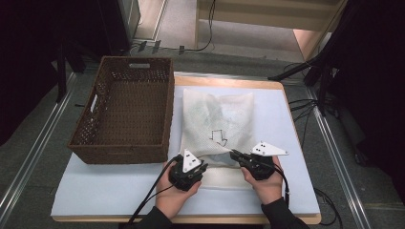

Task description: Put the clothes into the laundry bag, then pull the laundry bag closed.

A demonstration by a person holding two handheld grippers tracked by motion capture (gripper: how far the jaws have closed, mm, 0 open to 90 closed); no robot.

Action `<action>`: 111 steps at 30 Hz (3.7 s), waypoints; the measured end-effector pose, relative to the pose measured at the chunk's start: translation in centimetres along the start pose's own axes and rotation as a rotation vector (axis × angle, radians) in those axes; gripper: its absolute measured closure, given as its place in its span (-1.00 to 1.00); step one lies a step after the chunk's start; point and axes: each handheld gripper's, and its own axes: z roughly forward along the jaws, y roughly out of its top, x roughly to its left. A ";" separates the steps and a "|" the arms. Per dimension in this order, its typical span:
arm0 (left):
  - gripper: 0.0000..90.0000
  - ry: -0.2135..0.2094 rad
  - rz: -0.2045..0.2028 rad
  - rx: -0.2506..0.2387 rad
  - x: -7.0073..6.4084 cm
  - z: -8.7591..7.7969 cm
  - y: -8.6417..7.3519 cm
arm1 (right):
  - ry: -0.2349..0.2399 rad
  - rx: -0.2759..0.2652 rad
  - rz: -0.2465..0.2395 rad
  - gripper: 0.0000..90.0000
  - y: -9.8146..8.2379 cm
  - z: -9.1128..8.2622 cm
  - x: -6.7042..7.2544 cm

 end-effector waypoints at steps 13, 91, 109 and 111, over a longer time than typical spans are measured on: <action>0.60 0.043 -0.059 -0.046 3.6 -4.3 -2.5 | 0.004 0.074 0.006 0.53 -1.4 1.2 0.2; 1.00 0.081 -0.205 0.131 5.6 -3.6 -3.6 | 0.176 0.111 -0.140 1.00 0.9 8.2 9.0; 1.00 0.110 -0.177 -0.046 4.0 -2.3 -1.5 | 0.219 0.114 -0.103 1.00 0.2 7.2 8.2; 1.00 0.087 -0.166 -0.076 3.9 -2.5 -1.5 | 0.215 0.117 -0.102 1.00 0.2 7.4 8.3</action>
